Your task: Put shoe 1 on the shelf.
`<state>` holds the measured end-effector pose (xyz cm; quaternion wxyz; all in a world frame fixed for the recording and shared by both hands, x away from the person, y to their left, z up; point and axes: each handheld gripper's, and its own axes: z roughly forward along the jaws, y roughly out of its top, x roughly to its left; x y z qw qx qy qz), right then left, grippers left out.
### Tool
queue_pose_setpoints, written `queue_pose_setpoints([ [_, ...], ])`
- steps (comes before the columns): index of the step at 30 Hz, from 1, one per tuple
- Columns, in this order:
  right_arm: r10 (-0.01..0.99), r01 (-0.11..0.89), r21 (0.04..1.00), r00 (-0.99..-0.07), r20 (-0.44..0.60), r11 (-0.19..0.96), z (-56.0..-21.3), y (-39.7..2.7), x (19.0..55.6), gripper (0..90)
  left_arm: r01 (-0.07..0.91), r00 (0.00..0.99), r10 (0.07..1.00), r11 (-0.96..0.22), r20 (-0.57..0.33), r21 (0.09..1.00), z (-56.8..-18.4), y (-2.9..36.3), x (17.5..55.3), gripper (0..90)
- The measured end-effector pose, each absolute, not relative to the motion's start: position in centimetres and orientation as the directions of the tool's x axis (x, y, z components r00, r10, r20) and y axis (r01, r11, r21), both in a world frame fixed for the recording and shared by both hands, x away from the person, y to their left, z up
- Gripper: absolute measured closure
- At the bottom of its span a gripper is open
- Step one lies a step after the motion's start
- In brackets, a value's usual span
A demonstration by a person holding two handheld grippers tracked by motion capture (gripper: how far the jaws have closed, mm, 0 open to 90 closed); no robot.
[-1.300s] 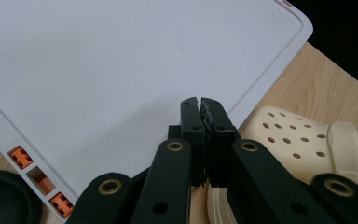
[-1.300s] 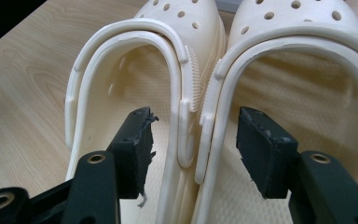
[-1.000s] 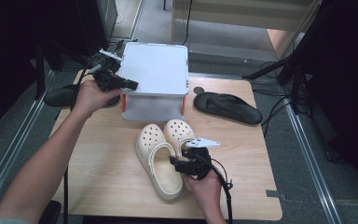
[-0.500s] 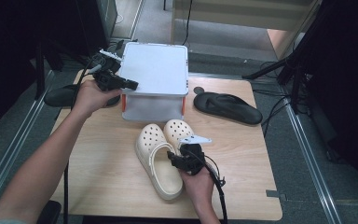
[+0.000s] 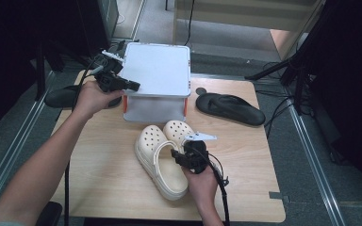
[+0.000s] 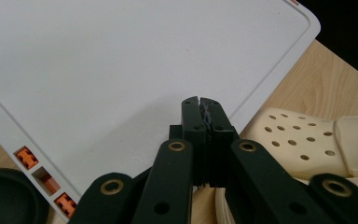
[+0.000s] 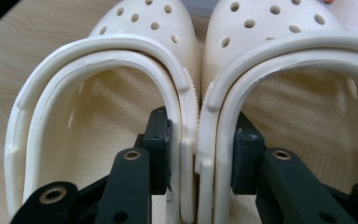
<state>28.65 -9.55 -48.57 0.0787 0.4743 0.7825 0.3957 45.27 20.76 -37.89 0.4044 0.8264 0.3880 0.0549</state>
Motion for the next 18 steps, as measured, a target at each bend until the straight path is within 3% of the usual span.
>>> queue_pose_setpoints([
  [18,0.761,0.638,0.719,-0.601,0.242,0.275,-46.3,-6.6,32.6,66.8,0.604,0.689,0.689,-0.372,-0.227,0.706,-37.8,20.7,45.3,90.0],
])
